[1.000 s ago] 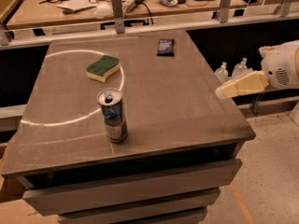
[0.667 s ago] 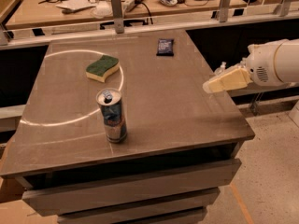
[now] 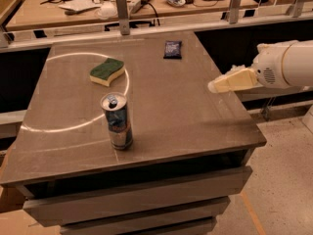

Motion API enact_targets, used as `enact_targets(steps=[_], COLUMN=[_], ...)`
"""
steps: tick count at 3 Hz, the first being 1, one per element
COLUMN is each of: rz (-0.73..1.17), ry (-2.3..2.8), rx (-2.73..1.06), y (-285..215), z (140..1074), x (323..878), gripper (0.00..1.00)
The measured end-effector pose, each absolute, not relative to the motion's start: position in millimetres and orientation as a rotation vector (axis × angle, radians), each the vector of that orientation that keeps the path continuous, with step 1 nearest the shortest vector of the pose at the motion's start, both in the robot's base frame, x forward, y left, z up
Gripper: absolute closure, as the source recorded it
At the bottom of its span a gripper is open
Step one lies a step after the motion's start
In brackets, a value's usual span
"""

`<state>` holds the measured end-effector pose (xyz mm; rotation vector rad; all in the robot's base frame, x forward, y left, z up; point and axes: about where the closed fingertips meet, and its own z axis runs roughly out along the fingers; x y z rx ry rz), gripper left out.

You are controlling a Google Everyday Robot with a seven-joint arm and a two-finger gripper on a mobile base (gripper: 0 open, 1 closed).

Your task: Move rxbar blueberry near sponge

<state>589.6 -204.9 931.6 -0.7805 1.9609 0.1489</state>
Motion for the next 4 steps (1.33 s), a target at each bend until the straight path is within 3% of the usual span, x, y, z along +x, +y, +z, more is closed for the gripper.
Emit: enact_targets(steps=[4], rz=[0.16], ry=[1.8], rx=[-0.511], y=[-152.0], z=[908.5], x=[729.2], gripper=[0.0])
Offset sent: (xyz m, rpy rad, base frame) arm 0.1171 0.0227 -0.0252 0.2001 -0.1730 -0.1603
